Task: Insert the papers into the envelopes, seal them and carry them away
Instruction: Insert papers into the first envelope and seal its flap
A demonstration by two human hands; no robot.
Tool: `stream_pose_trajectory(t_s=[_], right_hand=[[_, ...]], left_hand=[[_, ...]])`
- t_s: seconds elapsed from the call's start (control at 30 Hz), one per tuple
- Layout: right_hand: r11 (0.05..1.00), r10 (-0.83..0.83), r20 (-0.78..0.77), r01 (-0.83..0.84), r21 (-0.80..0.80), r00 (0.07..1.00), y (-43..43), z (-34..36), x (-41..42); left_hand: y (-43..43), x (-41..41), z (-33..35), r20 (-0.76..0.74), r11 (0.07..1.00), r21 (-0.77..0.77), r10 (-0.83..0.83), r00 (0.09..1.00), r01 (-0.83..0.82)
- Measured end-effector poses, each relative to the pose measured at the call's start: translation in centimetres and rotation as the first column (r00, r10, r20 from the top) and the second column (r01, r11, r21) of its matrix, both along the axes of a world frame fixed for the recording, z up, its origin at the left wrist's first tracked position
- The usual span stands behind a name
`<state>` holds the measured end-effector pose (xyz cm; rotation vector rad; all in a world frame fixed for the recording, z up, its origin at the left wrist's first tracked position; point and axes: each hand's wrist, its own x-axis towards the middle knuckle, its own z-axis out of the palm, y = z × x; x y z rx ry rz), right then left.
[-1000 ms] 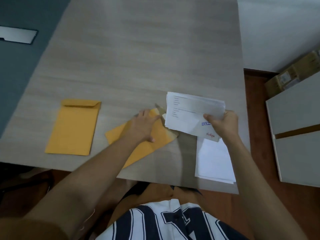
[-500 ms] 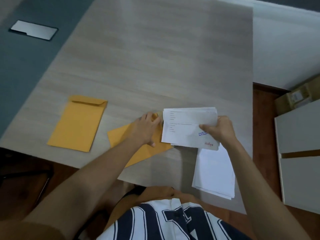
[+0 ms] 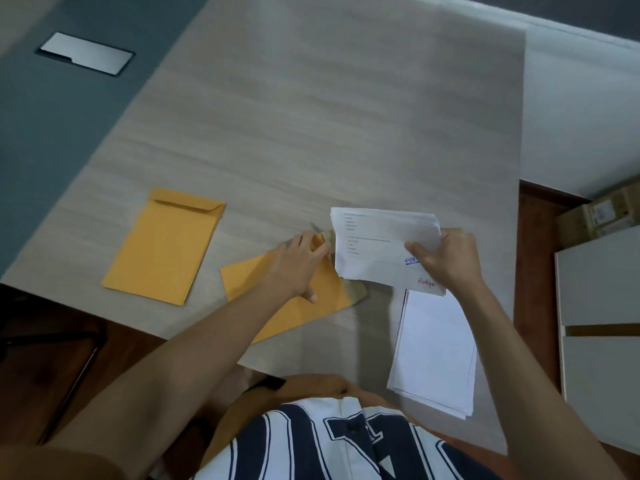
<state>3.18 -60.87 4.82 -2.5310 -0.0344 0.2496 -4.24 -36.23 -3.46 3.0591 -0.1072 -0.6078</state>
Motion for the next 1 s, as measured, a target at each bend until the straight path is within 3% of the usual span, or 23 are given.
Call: stream_pose_trajectory(t_s=[0.4,0.63,0.87,1.0], right_hand=[[0.998,0.006,-0.282,0.012,0.064,0.959,-1.1,-1.2,0.0],[0.969,0.106,-0.451,0.009,0.247,0.886,-0.1,-2.5,2.6],[0.960,0.007,-0.457,0.122,0.250,0.889,-0.4,-5.8,2.9],[0.977,-0.074,-0.390,0.146,0.158,0.918,-0.7,-7.5,2.0]], left_hand=[[0.3,0.1,-0.1,-0.001,1.000,-0.011,-0.027,1.000,0.027],[0.1,0.5,-0.2,0.013,0.997,-0.016,-0.079,0.997,0.079],[0.6,-0.9,-0.5,-0.042,0.980,-0.186,0.062,0.997,-0.069],[-0.4,-2.8,-0.9,-0.051,0.983,-0.168,0.060,0.997,-0.067]])
